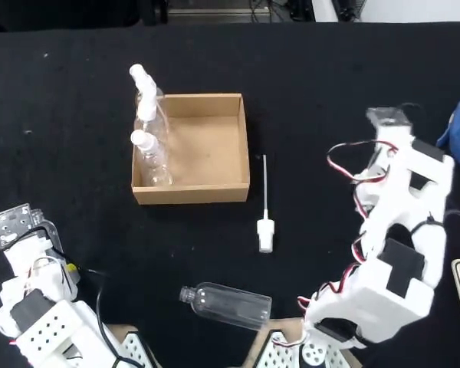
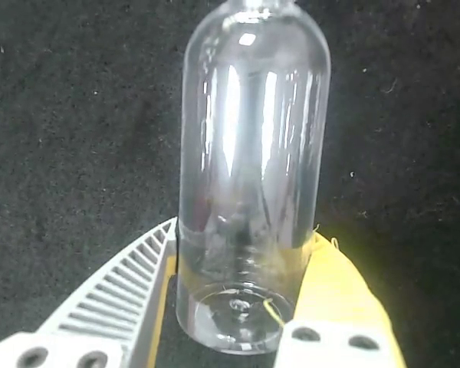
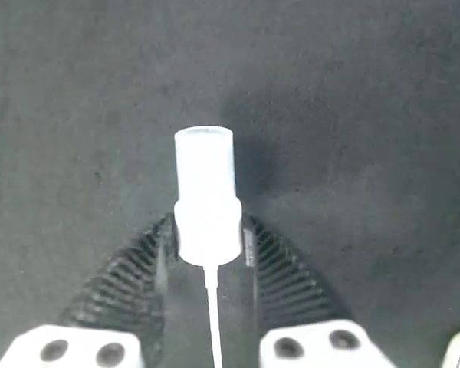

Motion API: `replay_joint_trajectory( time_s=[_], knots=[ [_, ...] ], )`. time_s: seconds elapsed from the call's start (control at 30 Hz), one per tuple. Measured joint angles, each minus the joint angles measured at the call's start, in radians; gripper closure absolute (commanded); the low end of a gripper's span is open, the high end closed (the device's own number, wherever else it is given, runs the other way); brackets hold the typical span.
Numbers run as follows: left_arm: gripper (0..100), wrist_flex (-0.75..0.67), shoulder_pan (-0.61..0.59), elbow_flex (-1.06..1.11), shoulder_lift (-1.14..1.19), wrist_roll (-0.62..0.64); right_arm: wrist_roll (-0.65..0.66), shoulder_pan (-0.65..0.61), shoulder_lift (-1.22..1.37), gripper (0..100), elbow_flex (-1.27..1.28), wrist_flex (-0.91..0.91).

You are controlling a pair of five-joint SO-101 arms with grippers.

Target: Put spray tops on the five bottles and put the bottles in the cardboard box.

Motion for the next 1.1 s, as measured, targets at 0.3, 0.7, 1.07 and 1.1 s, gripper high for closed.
replay_joint_trajectory(
  time_s=[0.3,0.7,1.07,1.1],
  knots=[
    [97,0.000,0.000,0.000,0.000,0.000,0.120,0.005,0.054,82.9,-0.002,0.002],
    [97,0.000,0.000,0.000,0.000,0.000,0.377,-0.003,0.087,98.7,-0.002,-0.074],
    [97,0.000,0.000,0.000,0.000,0.000,0.206,-0.003,-0.158,98.8,-0.002,0.020],
    [97,-0.005,0.000,0.000,0.000,0.000,0.178,-0.005,-0.190,98.8,-0.002,0.023]
  ],
)
